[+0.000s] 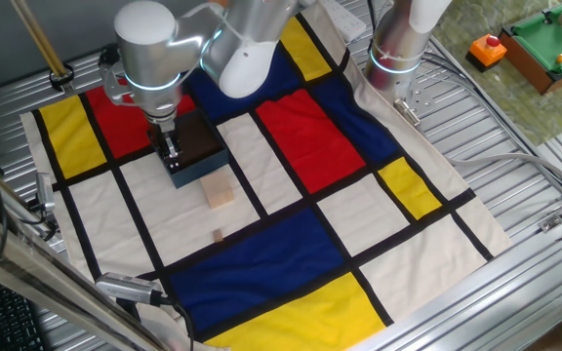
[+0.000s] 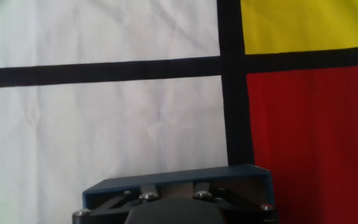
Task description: Take everything out of the gift box
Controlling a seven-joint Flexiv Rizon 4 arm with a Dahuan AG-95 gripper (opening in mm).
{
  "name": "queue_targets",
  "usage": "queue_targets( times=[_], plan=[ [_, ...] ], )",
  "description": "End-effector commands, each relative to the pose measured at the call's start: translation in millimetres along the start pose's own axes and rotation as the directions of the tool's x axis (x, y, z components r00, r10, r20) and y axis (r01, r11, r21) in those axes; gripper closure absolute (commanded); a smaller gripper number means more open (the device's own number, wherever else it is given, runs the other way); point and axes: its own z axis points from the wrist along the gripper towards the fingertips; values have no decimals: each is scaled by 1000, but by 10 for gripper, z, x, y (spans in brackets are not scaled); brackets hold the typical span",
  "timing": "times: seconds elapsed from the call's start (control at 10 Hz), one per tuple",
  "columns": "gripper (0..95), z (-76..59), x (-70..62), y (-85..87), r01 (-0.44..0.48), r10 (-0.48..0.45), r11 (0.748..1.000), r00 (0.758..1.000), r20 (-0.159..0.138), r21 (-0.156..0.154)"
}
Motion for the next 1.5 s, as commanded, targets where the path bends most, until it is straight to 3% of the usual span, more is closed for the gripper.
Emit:
queue_targets(
  times=[0.1,0.4,0.6,1.1,1.3,1.5],
  plan=[
    [950,-3,6,-5,-2,2,1000,1000,4,3],
    [950,-24,10,5,-1,1,1000,1000,6,4],
    [950,-121,42,28,-4,4,1000,1000,3,9],
    [950,-581,298,46,9,-9,1000,1000,-16,29],
    [950,-793,272,138,-3,3,1000,1000,-18,29],
    [950,-980,187,334,-29,30,999,999,-21,33]
  ],
)
